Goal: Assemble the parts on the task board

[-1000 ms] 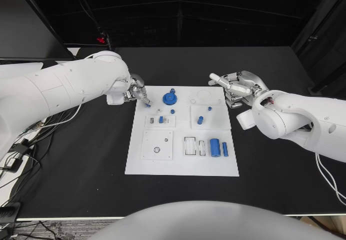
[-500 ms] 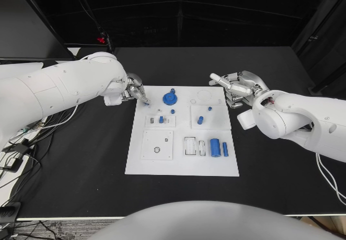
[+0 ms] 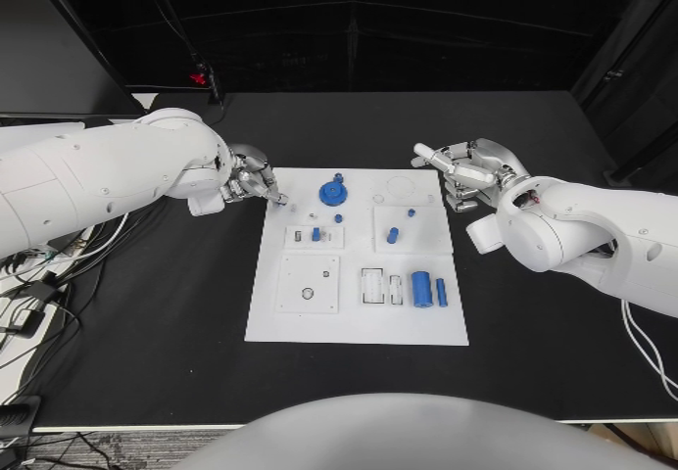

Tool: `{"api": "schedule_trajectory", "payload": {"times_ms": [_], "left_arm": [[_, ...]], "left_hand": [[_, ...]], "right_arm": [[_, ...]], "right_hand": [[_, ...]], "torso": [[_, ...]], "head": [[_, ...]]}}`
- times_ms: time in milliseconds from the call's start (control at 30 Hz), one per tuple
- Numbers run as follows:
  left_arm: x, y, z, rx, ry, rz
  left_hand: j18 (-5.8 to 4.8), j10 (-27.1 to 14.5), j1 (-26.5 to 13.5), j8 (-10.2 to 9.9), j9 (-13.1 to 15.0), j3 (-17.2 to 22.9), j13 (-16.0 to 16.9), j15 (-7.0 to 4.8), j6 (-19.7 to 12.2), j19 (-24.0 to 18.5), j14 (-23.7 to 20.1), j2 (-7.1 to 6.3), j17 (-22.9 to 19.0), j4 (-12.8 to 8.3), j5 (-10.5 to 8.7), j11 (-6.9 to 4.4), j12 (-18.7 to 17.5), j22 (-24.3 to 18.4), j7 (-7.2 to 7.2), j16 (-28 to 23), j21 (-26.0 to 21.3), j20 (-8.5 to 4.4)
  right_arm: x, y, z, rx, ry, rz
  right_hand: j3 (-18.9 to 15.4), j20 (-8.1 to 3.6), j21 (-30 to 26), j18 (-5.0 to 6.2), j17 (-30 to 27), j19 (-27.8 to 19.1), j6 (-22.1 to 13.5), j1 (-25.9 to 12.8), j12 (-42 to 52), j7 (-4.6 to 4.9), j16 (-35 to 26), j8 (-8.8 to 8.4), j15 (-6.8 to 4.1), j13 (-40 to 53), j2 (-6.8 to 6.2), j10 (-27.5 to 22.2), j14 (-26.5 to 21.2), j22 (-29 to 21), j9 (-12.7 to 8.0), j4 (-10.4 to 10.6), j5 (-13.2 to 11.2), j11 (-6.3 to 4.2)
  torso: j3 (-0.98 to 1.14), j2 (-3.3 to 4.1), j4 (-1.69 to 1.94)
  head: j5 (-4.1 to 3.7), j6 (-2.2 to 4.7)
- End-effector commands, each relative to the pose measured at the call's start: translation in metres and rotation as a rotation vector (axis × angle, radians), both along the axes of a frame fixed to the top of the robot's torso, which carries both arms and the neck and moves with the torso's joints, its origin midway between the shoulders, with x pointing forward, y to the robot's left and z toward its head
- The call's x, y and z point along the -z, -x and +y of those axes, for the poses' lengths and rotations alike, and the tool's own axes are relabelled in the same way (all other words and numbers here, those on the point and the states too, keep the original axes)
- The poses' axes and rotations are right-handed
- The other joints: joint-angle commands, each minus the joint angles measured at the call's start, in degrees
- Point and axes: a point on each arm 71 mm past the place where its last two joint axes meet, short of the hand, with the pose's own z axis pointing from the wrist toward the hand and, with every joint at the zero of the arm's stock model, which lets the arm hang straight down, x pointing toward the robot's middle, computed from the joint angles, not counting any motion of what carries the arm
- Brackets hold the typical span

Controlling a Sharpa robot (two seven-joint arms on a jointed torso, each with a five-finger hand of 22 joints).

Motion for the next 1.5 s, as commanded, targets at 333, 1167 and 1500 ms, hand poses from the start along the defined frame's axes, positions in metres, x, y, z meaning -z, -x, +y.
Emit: {"api": "schedule_trajectory", "payload": {"times_ms": [333, 1167, 1500], "left_arm": [[-0.001, 0.033, 0.005, 0.011, 0.080, 0.055], [0.008, 0.045, -0.023, 0.073, 0.014, 0.146], [0.012, 0.045, -0.024, 0.072, -0.021, 0.175]], "left_hand": [[-0.36, 6.18, 1.65, 0.34, 0.13, 0.44, 14.90, -0.30, 0.74, 6.09, 5.91, 2.04, 15.09, 0.15, 0.15, -0.17, -0.25, 15.09, -0.27, 0.05, 0.18, -0.18], [-0.36, 6.18, 0.65, 0.27, 0.13, 0.75, 14.90, -0.32, 0.76, 6.09, 5.91, 2.29, 15.09, 0.15, 0.32, -0.20, -0.25, 15.09, -0.29, 0.05, 0.18, -0.20], [-0.36, 6.18, 0.55, 0.23, 0.12, 0.78, 14.90, -0.32, 0.72, 6.09, 5.91, 2.29, 15.09, 0.14, 0.33, -0.19, -0.25, 15.09, -0.29, 0.05, 0.18, -0.20]], "right_arm": [[-0.001, 0.000, 0.000, 0.000, -0.001, -0.008], [-0.002, 0.000, 0.003, -0.010, -0.004, -0.009], [-0.002, 0.001, 0.004, -0.013, -0.006, -0.008]], "right_hand": [[-0.28, -0.19, -0.38, 0.12, 15.09, 2.35, -0.44, 0.21, 0.14, -0.12, 0.14, 0.35, -0.10, 15.08, 0.56, 6.16, 6.16, 13.19, -0.07, -0.05, 0.34, -0.19], [-0.28, -0.19, -0.38, 0.12, 15.09, 2.35, -0.44, 0.21, 0.14, -0.12, 0.14, 0.35, -0.10, 15.08, 0.56, 6.16, 6.16, 13.19, -0.07, -0.05, 0.34, -0.19], [-0.37, -0.19, -0.43, 0.14, 15.09, 2.30, -0.38, 0.24, 0.14, -0.13, 0.14, 0.50, -0.10, 15.08, 0.59, 6.16, 6.16, 13.17, -0.05, -0.05, 0.35, -0.20]], "torso": [[-0.01, -0.06, -0.05], [0.00, 0.02, -0.10], [-0.01, 0.00, -0.13]], "head": [[0.57, 0.00], [0.77, 0.00], [0.60, 0.00]]}}
